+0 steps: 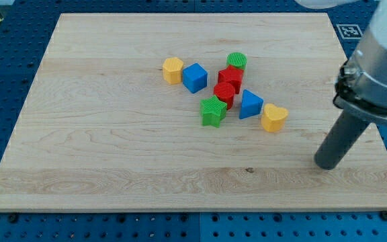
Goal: Move your arm towards yellow heart
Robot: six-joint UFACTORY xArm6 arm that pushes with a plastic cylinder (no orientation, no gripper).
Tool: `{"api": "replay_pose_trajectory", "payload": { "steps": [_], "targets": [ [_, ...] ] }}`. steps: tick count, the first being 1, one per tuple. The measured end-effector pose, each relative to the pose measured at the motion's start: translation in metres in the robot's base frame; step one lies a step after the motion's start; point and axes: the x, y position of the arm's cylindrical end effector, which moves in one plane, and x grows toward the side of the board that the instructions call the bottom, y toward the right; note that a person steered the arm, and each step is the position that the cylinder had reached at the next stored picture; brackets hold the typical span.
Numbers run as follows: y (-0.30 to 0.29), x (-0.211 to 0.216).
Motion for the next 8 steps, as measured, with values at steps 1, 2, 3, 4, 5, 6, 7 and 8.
{"api": "replay_pose_trajectory", "payload": {
  "steps": [1,2,3,4,5,6,7,8],
  "targets": [
    [0.021,-0.037],
    [0.024,-0.068],
    [0.024,-0.078],
    [0.024,-0.08],
    [0.017,-0.113],
    [0.007,-0.128],
    [-0.031,-0.131],
    [-0.034,-0.133]
  ]
}}
